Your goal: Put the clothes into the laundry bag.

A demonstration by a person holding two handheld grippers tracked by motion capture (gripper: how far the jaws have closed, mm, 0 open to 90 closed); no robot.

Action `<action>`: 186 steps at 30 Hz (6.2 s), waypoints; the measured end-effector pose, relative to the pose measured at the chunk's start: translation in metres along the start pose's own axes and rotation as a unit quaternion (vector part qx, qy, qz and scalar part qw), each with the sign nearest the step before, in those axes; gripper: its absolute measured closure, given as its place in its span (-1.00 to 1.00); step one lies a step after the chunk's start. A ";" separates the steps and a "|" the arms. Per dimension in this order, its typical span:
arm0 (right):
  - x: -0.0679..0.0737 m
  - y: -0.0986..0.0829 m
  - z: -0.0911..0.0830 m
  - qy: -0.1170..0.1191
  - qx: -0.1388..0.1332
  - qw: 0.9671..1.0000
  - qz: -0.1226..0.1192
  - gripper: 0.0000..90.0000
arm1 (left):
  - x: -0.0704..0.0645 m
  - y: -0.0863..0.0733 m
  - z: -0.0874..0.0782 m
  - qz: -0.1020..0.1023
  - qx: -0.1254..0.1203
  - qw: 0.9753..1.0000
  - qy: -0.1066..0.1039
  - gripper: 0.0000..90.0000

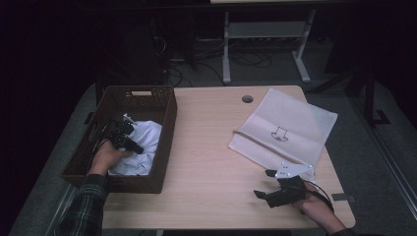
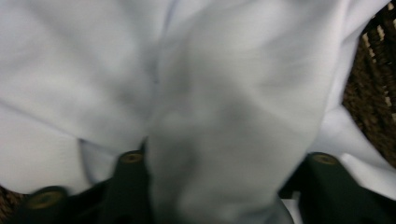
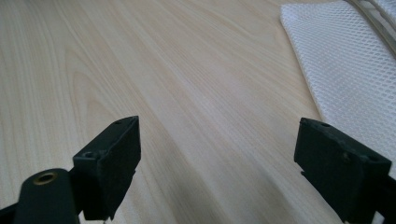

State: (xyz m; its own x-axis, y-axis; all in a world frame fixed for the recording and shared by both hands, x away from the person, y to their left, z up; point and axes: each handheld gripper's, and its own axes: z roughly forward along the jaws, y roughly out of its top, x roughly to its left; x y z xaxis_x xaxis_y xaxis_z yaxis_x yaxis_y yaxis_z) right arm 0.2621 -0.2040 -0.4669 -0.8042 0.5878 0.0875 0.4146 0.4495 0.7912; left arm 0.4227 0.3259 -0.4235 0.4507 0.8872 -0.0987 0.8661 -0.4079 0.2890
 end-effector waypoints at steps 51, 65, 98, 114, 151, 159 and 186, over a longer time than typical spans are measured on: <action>-0.002 0.000 -0.002 -0.004 -0.004 1.000 0.006 -0.70 | -0.010 0.001 -0.127 0.020 -0.135 0.988 -0.077 0.47; -0.002 0.000 -0.003 -0.003 -0.005 1.000 0.005 -0.70 | -0.046 0.010 -0.138 0.073 -0.149 0.980 -0.106 0.46; -0.001 0.001 -0.005 -0.004 -0.011 1.000 0.001 -0.70 | -0.155 0.031 -0.112 0.171 -0.155 0.960 -0.159 0.46; -0.001 0.000 -0.005 -0.005 -0.012 1.000 0.002 -0.70 | -0.201 0.023 -0.060 0.212 -0.114 0.957 -0.164 0.45; -0.003 0.002 -0.015 -0.039 -0.021 0.999 0.018 -0.98 | -0.239 -0.016 0.035 0.228 -0.082 0.961 -0.134 0.10; -0.012 0.005 -0.023 -0.047 0.022 0.998 0.031 -0.86 | -0.244 -0.021 0.039 0.251 -0.094 0.957 -0.115 -0.03; -0.074 0.031 -0.030 -0.043 0.039 0.997 0.042 -0.31 | -0.247 -0.024 0.043 0.233 -0.102 0.962 -0.105 -0.08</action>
State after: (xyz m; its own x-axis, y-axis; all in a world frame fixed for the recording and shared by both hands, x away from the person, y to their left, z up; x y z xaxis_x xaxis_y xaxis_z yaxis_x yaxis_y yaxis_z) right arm 0.3220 -0.2541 -0.4303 -0.7271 0.6796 0.0973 0.5137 0.4446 0.7338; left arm 0.3004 0.1072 -0.4473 0.8313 0.5472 -0.0972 0.5095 -0.6805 0.5266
